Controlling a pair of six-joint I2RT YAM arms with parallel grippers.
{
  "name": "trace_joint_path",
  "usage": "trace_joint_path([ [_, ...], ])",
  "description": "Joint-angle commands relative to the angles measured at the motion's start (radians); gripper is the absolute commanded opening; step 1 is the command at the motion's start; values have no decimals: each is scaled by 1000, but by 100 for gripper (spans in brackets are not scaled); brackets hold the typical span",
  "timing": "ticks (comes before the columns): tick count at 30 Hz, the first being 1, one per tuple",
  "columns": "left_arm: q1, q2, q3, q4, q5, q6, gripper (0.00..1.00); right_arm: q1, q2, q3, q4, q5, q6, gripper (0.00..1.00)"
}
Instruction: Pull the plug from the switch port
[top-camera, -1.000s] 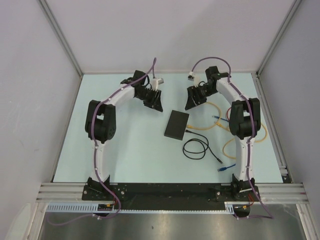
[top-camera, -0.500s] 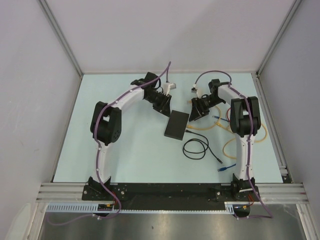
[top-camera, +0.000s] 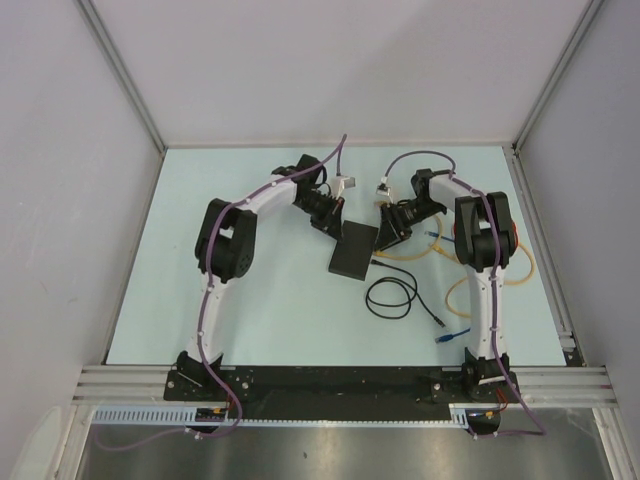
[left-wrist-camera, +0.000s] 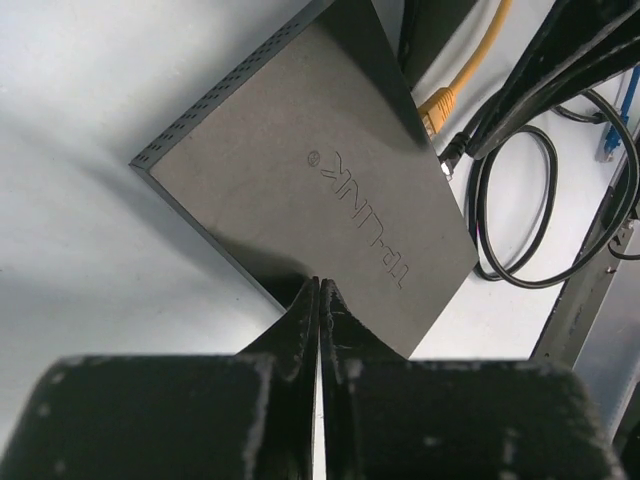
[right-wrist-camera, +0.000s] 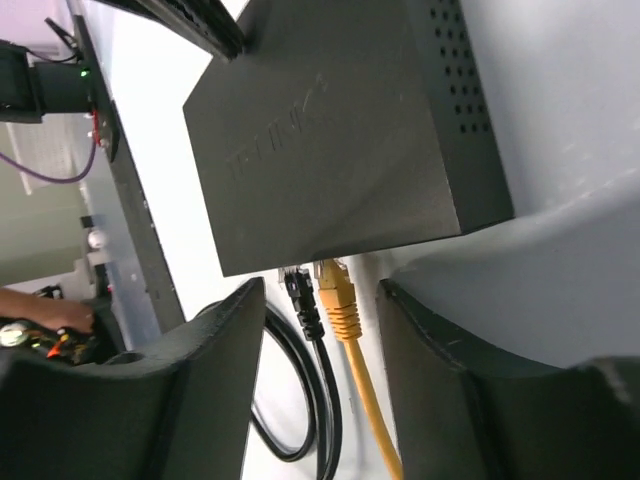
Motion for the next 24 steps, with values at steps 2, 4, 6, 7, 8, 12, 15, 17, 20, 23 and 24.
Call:
trace_joint_path([
  [2, -13, 3, 26, 10, -24, 27, 0, 1, 53, -2, -63, 1, -52, 51],
  [4, -18, 3, 28, 10, -27, 32, 0, 1, 63, -7, -63, -8, -50, 48],
  [6, -18, 3, 35, 5, -39, 35, 0, 1, 70, -4, -57, -6, -40, 44],
  [7, -18, 1, 37, 5, -44, 35, 0, 1, 74, -4, -51, -3, -21, 44],
  [8, -16, -1, 35, 5, -44, 35, 0, 4, 74, -4, -42, 0, -11, 42],
  [12, -18, -2, 28, 7, -51, 35, 0, 6, 83, -4, -2, 40, 45, 39],
  [15, -18, -8, 26, 5, -56, 38, 0, 4, 90, -9, 29, 63, 81, 37],
  [17, -21, -4, 25, 5, -56, 40, 0, 6, 97, -9, 61, 87, 138, 36],
  [20, -29, -4, 23, 5, -62, 38, 0, 12, 97, -4, 87, 115, 180, 36],
  [23, -30, -4, 26, 1, -65, 44, 0, 27, 97, 1, 109, 168, 222, 33],
  [24, -30, -2, 29, -1, -71, 44, 0, 38, 97, 4, 110, 184, 230, 31],
])
